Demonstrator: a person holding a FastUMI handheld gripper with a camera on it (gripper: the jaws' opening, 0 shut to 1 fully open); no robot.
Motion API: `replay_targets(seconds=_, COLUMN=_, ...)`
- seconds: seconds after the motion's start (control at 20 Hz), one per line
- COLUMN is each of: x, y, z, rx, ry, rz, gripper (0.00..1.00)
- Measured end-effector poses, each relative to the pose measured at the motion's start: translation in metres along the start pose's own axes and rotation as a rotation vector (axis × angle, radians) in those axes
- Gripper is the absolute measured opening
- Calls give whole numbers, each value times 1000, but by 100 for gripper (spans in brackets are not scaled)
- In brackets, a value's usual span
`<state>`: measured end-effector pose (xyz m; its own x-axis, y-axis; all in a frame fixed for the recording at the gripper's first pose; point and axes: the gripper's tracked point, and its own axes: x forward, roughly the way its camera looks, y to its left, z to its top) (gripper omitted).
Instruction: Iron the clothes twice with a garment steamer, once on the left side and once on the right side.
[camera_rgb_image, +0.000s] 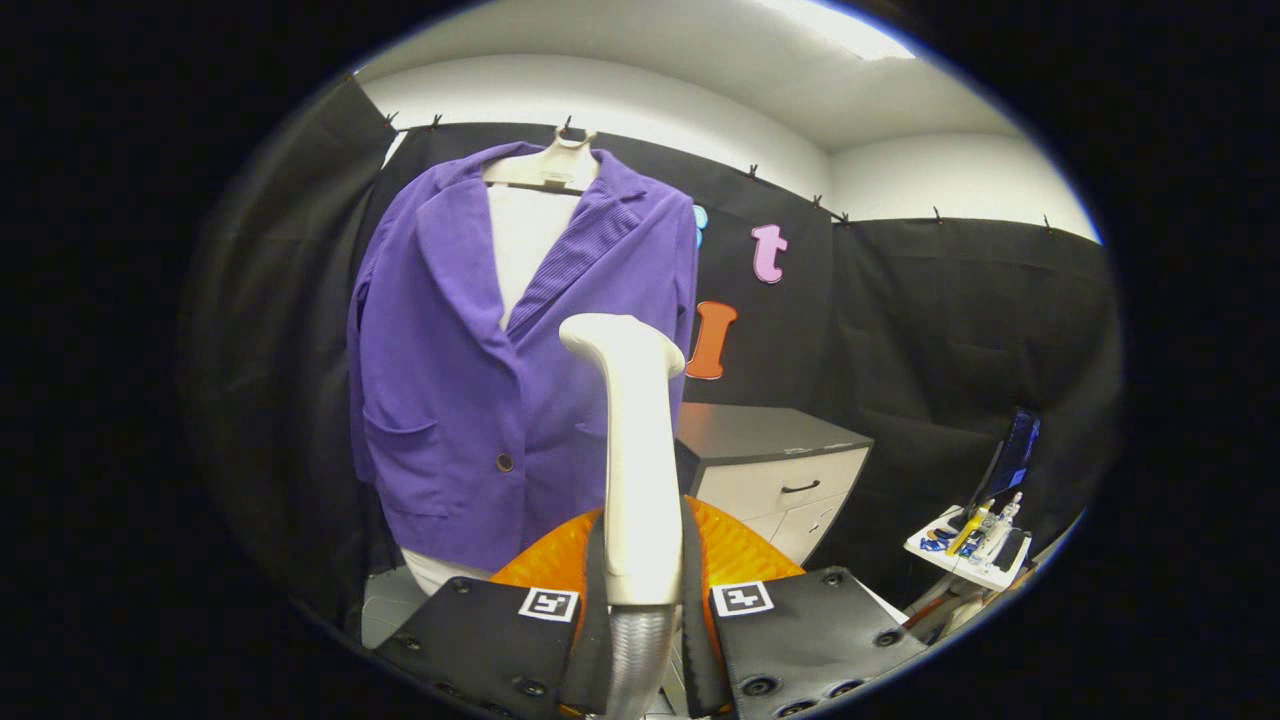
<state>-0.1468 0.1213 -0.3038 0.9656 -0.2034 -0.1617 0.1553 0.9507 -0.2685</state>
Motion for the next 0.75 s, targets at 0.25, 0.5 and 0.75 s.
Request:
replay_targets(seconds=0.25, x=20, y=-67, z=39, rx=30, ry=-44, rz=-54, gripper=35)
replay_targets(seconds=0.5, x=35, y=-128, z=68, rx=82, ry=-71, rz=-49, gripper=35)
replay_targets(seconds=0.75, x=45, y=-177, z=96, rx=92, ry=-119, rz=-39, gripper=35)
